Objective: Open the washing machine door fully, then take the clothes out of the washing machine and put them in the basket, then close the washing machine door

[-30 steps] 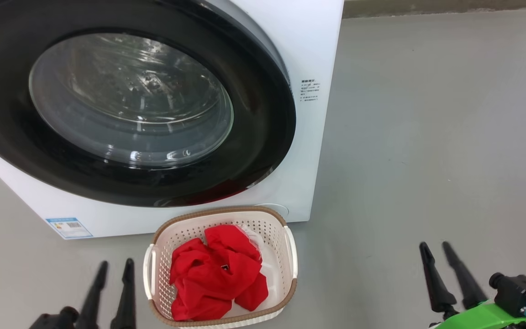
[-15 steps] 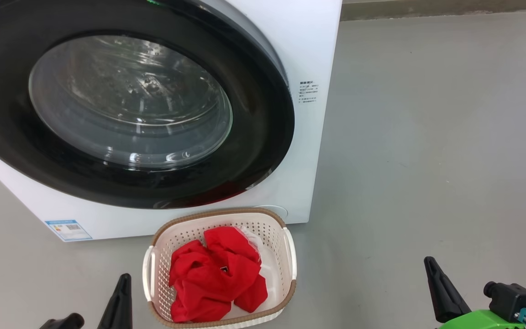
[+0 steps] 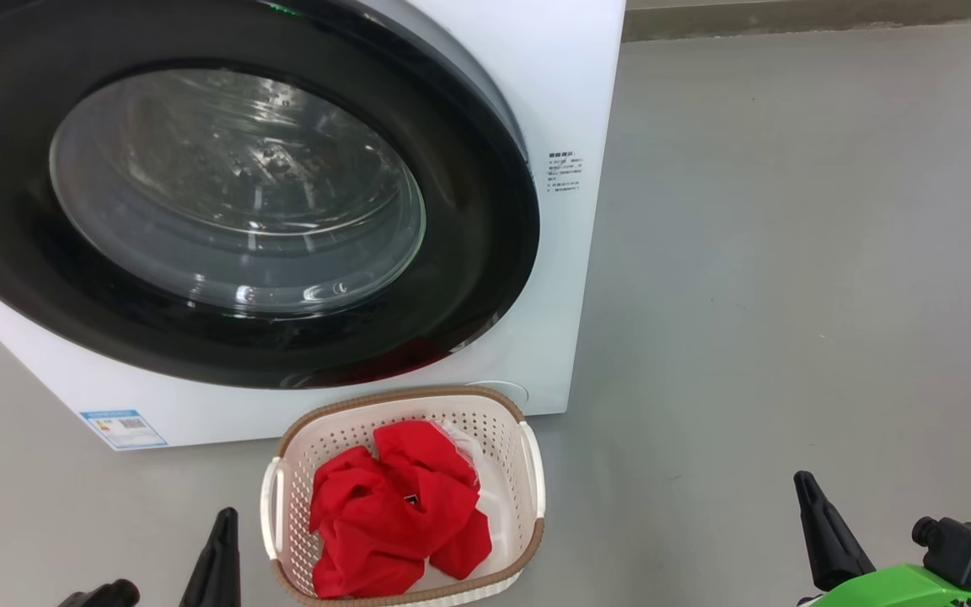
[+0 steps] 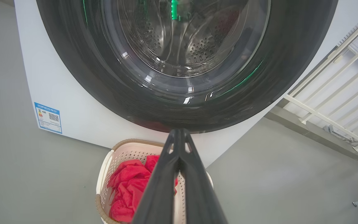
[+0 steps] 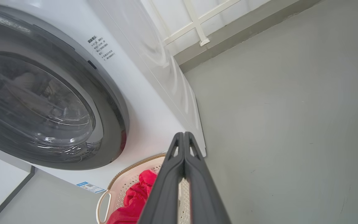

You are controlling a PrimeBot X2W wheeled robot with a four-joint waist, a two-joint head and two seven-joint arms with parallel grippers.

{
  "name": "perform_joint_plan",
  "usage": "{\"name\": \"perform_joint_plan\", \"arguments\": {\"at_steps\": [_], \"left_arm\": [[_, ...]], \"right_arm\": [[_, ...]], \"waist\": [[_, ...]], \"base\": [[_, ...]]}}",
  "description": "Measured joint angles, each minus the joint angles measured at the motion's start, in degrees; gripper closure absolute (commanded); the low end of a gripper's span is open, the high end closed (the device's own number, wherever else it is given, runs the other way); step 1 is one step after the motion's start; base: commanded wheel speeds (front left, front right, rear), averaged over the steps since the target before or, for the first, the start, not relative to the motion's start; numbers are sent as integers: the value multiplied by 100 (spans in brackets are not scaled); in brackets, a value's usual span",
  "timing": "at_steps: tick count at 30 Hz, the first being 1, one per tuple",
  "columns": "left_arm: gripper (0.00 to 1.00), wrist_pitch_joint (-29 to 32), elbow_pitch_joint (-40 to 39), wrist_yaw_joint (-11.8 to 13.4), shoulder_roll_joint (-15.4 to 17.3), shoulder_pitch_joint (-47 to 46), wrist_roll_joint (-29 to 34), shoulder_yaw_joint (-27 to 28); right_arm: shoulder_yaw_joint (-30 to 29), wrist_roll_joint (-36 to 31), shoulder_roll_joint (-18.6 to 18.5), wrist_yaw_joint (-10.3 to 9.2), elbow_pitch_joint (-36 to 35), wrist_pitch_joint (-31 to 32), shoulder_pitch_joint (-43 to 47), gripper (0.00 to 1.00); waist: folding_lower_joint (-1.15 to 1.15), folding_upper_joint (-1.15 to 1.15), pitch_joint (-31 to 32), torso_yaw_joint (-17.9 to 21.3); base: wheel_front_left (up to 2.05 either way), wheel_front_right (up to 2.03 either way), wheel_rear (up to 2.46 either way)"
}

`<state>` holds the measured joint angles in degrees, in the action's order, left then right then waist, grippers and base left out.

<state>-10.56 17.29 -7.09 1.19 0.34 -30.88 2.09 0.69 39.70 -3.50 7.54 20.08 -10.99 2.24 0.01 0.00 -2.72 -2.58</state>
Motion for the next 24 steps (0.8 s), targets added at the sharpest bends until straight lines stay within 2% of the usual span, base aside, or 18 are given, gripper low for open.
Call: {"name": "perform_joint_plan", "arguments": {"at_steps": [24], "left_arm": [[100, 398, -21, 0, 5, -35, -1426, 43]], "right_arm": [[-178, 1187, 5, 0, -110, 399, -40, 100]], "waist": [[0, 0, 60, 61]], "base": [[0, 0, 0]]}}
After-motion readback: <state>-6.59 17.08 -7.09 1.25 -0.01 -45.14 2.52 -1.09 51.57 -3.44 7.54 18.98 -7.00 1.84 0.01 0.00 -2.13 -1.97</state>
